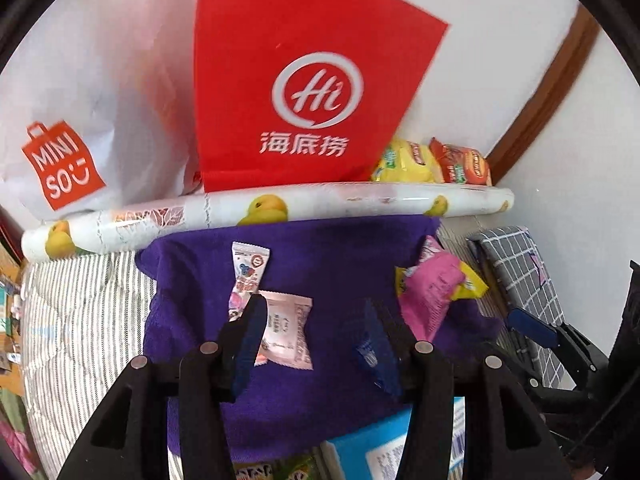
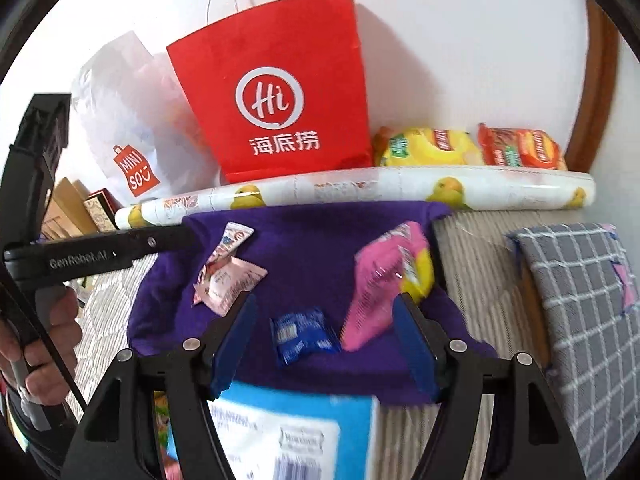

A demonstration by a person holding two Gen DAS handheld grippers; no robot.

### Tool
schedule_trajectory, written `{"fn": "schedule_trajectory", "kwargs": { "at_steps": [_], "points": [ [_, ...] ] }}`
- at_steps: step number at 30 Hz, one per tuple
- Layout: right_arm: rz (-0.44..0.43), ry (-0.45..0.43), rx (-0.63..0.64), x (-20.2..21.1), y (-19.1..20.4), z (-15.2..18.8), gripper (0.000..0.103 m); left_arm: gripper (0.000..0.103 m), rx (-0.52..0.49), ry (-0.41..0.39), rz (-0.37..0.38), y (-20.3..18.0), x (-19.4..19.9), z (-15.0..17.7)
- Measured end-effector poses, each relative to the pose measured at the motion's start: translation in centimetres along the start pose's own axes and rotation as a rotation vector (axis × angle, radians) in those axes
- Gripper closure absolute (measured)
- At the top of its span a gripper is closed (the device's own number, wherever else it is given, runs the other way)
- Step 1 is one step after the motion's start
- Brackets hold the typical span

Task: Organize snacks
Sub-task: 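Move both tools back from the towel to the snack pile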

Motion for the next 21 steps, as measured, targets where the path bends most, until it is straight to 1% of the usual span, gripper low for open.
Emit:
{"fn": "schedule_trajectory", "kwargs": {
  "at_steps": [4, 6, 9, 10, 12, 14, 16, 19, 21],
  "points": [
    [0.050, -0.005, -0.010, 2.5, -0.6, 1.1, 0.031, 0.054, -0.030, -0.032, 0.009, -1.4, 2.3, 1.4],
    [0.099, -0.011, -0.003, 3.7, -0.8, 1.6, 0.024, 0.054, -0.032, -0.039, 0.015, -1.7, 3.4, 2.5],
    [0.181, -0.032, -0.007, 5.5, -1.0, 2.4, 0.021, 0.054, -0.034, -0.054, 0.017, -1.9, 5.3, 4.0],
    [0.190, -0.029, -0.017, 5.9, -1.0, 2.7, 0.021, 0.054, -0.037, -0.059, 0.008, -1.8, 6.1, 4.5],
    [0.177, -0.026, -0.040, 6.7, -0.7, 3.4, 0.021, 0.054, -0.041, -0.068, -0.004, -1.6, 7.4, 5.5],
    [0.147, -0.050, -0.045, 7.6, -0.3, 3.9, 0.021, 0.054, -0.037, -0.084, -0.010, -1.3, 8.7, 6.2],
    [0.144, -0.067, -0.040, 8.5, 0.2, 4.5, 0.021, 0.054, -0.022, -0.102, -0.012, -0.9, 10.0, 7.0],
    [0.201, -0.061, -0.009, 9.4, 0.5, 5.6, 0.021, 0.054, 0.009, -0.127, -0.008, -0.3, 11.5, 8.2],
    [0.222, -0.047, 0.028, 9.8, 0.8, 6.3, 0.021, 0.054, 0.023, -0.136, -0.014, 0.0, 12.3, 9.1]
  ]
}}
Point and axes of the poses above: each gripper's, at about its wrist camera, not at the fingertips, and x roughly against the way its jaws point, y to its left, z to its underside, the point moved 8 cm from there along -x, roughly the way its jaws point, and after that the axes turned 5 degrees about x, right-handed, at the moved point
